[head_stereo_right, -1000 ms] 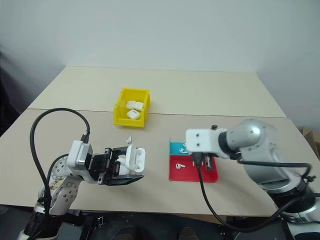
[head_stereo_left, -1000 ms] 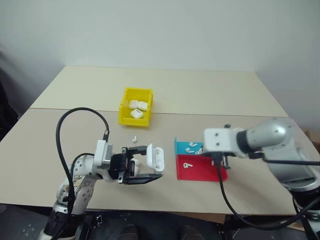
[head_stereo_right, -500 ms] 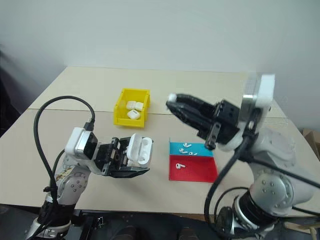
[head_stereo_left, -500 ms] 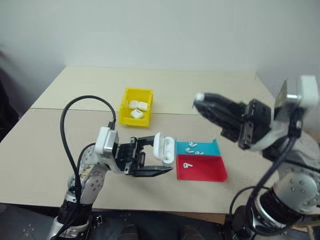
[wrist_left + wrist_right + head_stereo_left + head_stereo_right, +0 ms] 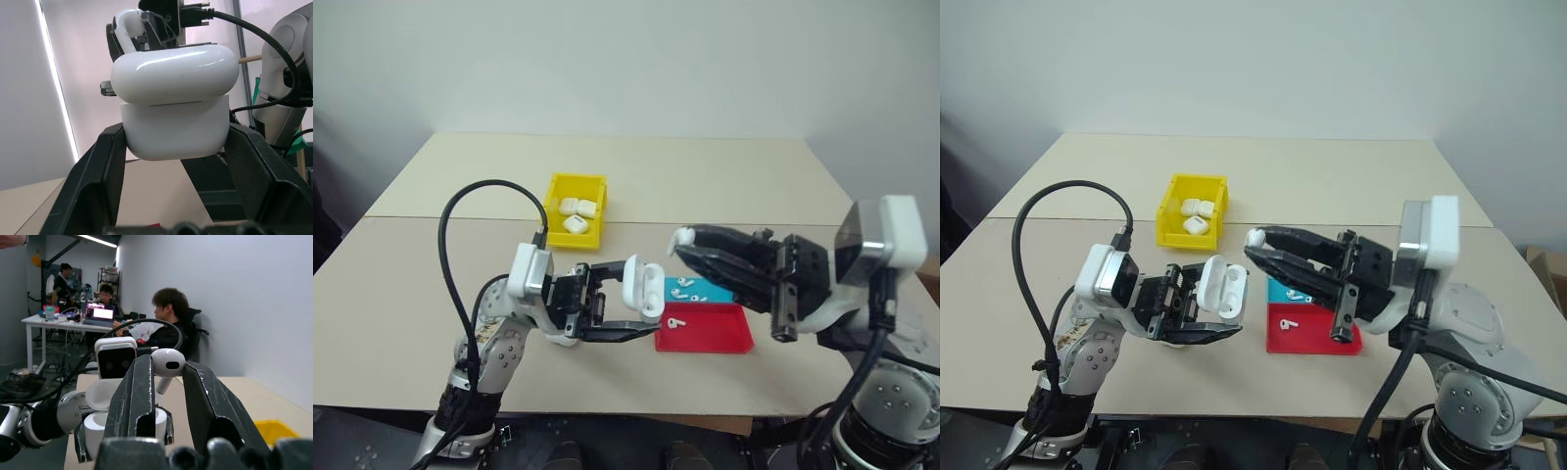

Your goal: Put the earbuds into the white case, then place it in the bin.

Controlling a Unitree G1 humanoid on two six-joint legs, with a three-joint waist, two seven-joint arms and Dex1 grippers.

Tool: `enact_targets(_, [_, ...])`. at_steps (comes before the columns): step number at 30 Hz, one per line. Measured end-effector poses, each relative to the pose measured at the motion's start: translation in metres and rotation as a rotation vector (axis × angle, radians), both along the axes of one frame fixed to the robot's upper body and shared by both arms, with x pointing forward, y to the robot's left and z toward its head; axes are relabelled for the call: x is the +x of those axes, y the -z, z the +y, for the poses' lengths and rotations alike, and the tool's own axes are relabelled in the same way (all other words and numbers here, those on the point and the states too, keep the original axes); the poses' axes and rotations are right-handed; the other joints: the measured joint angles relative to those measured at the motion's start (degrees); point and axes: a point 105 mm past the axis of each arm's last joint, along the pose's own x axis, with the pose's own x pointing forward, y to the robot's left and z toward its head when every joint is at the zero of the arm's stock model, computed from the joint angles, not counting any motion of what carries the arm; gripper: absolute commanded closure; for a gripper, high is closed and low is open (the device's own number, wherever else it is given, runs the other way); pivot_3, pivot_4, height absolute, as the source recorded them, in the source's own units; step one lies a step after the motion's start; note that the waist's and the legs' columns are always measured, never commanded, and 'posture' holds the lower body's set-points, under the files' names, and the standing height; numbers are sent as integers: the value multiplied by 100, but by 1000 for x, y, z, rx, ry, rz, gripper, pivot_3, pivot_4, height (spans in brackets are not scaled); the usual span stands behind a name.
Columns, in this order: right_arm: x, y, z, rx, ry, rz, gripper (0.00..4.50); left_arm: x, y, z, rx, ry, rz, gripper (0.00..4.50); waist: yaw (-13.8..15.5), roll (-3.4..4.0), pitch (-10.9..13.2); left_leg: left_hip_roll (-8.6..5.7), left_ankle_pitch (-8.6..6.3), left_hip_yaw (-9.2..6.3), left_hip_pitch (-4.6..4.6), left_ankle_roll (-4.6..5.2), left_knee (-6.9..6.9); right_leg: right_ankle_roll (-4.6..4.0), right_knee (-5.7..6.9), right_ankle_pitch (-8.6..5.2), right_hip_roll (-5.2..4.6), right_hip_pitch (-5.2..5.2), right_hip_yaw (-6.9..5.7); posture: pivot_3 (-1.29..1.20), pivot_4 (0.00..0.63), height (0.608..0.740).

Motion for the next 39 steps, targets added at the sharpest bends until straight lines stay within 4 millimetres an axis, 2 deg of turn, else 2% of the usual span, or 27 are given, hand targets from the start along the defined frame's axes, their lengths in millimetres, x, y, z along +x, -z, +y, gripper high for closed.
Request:
enact_targets(10, [6, 10, 9, -67, -11, -43, 3829, 0, 2, 0, 8, -5, -1, 1735, 9, 0, 0, 0, 0, 0, 1, 0, 0, 0, -2, 0, 1, 1, 0, 0, 150, 740])
enact_targets(22, [8, 21, 11, -125, 6, -77, 3829, 0, 5, 0, 16, -15, 3, 1735, 40, 0, 0, 0, 0, 0, 1, 0, 0, 0, -2, 0, 0, 1, -1, 0, 150, 740])
enact_targets(33, [8, 23, 11, -138, 27, -122, 3829, 0, 7, 0, 26, -22, -2, 1735, 51, -1, 0, 0, 0, 0, 2, 0, 0, 0, -3, -1, 1, 1, -1, 0, 150, 740])
enact_targets(38, [6, 23, 14, -139, 19, -151, 2188, 0, 8, -1, 32, -23, 0, 1735, 51, -1, 0, 0, 0, 0, 1, 0, 0, 0, -3, -1, 1, 0, 0, 0, 150, 740])
enact_targets(39, [6, 23, 14, -140, 22, -159, 2188, 1, 9, -1, 33, -22, 0, 1735, 54, -1, 0, 0, 0, 0, 1, 0, 0, 0, -3, -1, 1, 1, -1, 0, 150, 740])
